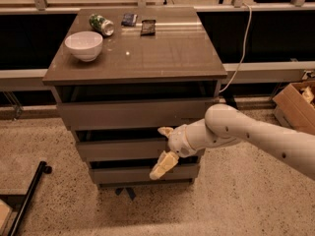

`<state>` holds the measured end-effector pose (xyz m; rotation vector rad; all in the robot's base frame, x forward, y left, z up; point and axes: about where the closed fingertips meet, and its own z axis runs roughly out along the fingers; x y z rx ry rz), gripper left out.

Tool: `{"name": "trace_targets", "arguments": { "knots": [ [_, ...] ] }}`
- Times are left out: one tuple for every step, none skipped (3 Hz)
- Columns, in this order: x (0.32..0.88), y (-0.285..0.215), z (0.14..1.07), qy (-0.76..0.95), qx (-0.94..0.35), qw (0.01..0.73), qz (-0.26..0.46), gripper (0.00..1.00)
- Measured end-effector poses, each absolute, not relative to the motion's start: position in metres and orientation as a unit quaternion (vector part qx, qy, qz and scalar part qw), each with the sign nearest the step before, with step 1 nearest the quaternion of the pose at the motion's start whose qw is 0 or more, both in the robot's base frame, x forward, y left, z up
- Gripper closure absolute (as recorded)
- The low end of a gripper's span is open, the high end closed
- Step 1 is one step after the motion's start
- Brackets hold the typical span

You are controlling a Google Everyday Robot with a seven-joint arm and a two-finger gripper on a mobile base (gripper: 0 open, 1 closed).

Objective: Open middle drawer

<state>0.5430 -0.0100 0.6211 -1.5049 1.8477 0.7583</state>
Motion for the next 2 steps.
{"name": "trace_targets", "arguments": {
  "knots": [
    [0.555,0.003,0.575,0.711,-0.555,0.292,0.318,0.00],
    [0.554,0.006,0.565,0.718,-0.545,0.285,0.325,0.00]
  ]
}}
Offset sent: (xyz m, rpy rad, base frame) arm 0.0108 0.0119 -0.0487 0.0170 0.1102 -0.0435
